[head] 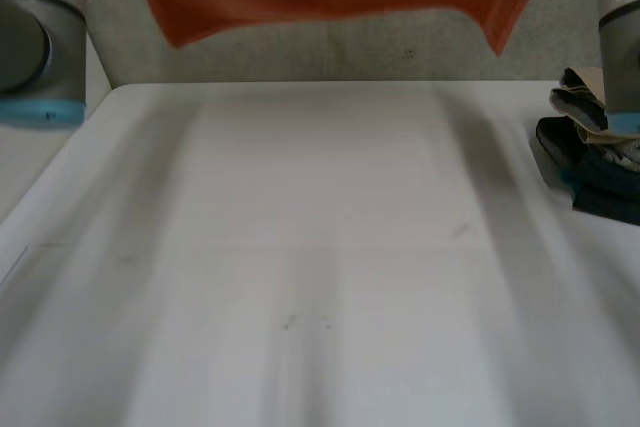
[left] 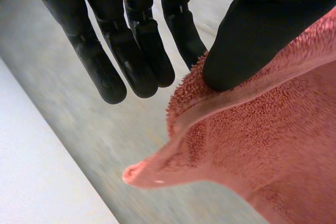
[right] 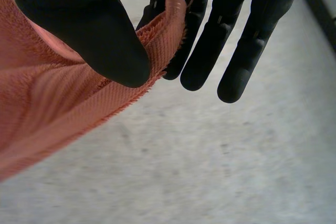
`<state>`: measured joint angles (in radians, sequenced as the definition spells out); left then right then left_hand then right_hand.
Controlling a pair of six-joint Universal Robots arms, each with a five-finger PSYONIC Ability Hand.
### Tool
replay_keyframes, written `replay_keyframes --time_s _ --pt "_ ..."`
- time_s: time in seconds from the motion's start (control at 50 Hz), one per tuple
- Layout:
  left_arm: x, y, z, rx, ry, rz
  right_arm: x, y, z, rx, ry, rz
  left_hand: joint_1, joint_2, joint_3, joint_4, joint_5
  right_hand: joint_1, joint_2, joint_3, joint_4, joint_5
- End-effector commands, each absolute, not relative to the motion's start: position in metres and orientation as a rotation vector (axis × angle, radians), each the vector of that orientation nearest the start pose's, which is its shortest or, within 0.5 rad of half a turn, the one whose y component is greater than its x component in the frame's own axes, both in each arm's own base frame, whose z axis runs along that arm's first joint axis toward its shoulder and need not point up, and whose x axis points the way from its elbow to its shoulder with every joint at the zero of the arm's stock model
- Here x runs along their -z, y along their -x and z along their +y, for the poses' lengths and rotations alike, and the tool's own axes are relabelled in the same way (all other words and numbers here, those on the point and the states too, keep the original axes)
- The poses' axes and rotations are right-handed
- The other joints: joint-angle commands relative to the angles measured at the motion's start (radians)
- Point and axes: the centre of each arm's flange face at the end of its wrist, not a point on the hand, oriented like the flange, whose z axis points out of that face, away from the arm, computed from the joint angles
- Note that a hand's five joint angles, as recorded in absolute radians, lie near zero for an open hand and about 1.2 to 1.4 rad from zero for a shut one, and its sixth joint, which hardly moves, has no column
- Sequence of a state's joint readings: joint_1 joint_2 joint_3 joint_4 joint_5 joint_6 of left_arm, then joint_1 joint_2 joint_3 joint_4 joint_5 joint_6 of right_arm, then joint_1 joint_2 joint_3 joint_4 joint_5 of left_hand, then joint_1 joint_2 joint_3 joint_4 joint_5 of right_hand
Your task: Fold the laundry.
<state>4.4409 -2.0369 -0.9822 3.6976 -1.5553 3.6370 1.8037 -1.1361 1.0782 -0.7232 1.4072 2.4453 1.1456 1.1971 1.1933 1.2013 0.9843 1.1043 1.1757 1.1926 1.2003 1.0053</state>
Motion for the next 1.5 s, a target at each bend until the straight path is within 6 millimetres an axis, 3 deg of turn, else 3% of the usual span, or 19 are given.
replay_keyframes --time_s 0.02,0.12,0.14,0.2,0.22,0.26,0.36,0.42,0.6,0.64,0.7,0.8,1.0,1.1,1.28,1.42,1.46,1.48,1.5 --pt "-0.316 0.244 -0.386 2.532 -0.587 1.49 -0.323 -0.252 -0.399 2.908 1.031 1.333 0.251 0.199 0.203 0.195 0.237 0.292 0.221 0.204 0.196 0.216" --pt "-0.264 0.239 -0.382 2.415 -0.637 1.674 -0.243 -0.251 -0.401 2.576 1.21 1.598 0.251 0.199 0.203 0.195 0.237 0.292 0.221 0.204 0.196 0.216" --pt "-0.241 0.239 -0.381 2.36 -0.664 1.748 -0.231 -0.25 -0.401 2.531 1.223 1.642 0.251 0.199 0.203 0.195 0.237 0.292 0.221 0.204 0.196 0.216" --pt "-0.206 0.241 -0.379 2.272 -0.711 1.856 -0.189 -0.243 -0.4 2.362 1.261 1.8 0.251 0.199 0.203 0.195 0.237 0.292 0.221 0.204 0.196 0.216" --pt "-0.186 0.241 -0.376 2.217 -0.738 1.918 -0.183 -0.242 -0.399 2.33 1.266 1.83 0.251 0.199 0.203 0.195 0.237 0.292 0.221 0.204 0.196 0.216" --pt "-0.173 0.242 -0.372 2.179 -0.759 1.958 -0.169 -0.234 -0.395 2.249 1.277 1.918 0.251 0.199 0.203 0.195 0.237 0.292 0.221 0.204 0.196 0.216" --pt "-0.15 0.232 -0.344 1.975 -0.832 2.134 -0.156 -0.223 -0.376 2.058 1.339 2.074 0.251 0.199 0.203 0.195 0.237 0.292 0.221 0.204 0.196 0.216" --pt "-0.16 0.226 -0.323 1.869 -0.888 2.192 -0.16 -0.214 -0.355 1.901 1.392 2.177 0.251 0.199 0.203 0.195 0.237 0.292 0.221 0.204 0.196 0.216" --pt "-0.185 0.189 -0.216 1.279 -1.088 2.504 -0.199 -0.173 -0.274 1.348 1.589 2.472 0.251 0.199 0.203 0.195 0.237 0.292 0.221 0.204 0.196 0.216" --pt "-0.187 0.184 -0.202 1.193 -1.126 2.53 -0.205 -0.162 -0.255 1.213 1.645 2.523 0.251 0.199 0.203 0.195 0.237 0.292 0.221 0.204 0.196 0.216" --pt "-0.191 0.177 -0.192 1.133 -1.179 2.506 -0.209 -0.156 -0.25 1.191 1.719 2.527 0.251 0.199 0.203 0.195 0.237 0.292 0.221 0.204 0.196 0.216" --pt "-0.194 0.176 -0.204 1.205 -1.163 2.44 -0.21 -0.158 -0.26 1.356 1.741 2.507 0.251 0.199 0.203 0.195 0.237 0.292 0.221 0.204 0.196 0.216" --pt "-0.204 0.198 -0.283 1.662 -1.027 2.137 -0.189 -0.18 -0.306 1.721 1.565 2.44 0.251 0.199 0.203 0.195 0.237 0.292 0.221 0.204 0.196 0.216" --pt "-0.19 0.217 -0.323 1.798 -0.979 2.07 -0.172 -0.204 -0.336 1.956 1.525 2.415 0.251 0.199 0.203 0.195 0.237 0.292 0.221 0.204 0.196 0.216" --pt "-0.159 0.237 -0.385 1.842 -0.894 2.01 -0.146 -0.217 -0.387 2.15 1.451 2.382 0.251 0.199 0.203 0.195 0.237 0.292 0.221 0.204 0.196 0.216" --pt "-0.156 0.247 -0.402 1.926 -0.852 1.945 -0.134 -0.223 -0.418 2.284 1.375 2.314 0.251 0.199 0.203 0.195 0.237 0.292 0.221 0.204 0.196 0.216" --pt "-0.161 0.253 -0.405 1.988 -0.833 1.887 -0.134 -0.224 -0.422 2.313 1.333 2.297 -0.18 -0.232 -0.228 -0.236 -0.194 0.292 0.221 0.204 0.196 0.216" --pt "-0.163 0.255 -0.404 2.006 -0.829 1.867 -0.134 -0.225 -0.423 2.323 1.309 2.29 -0.584 -0.636 -0.632 -0.64 -0.598 -0.111 -0.182 -0.199 -0.207 -0.187" --pt "-0.164 0.258 -0.403 2.021 -0.831 1.854 -0.135 -0.225 -0.424 2.332 1.268 2.289 -0.971 -1.023 -1.019 -1.027 -0.984 -0.93 -1.001 -1.018 -1.026 -1.005"
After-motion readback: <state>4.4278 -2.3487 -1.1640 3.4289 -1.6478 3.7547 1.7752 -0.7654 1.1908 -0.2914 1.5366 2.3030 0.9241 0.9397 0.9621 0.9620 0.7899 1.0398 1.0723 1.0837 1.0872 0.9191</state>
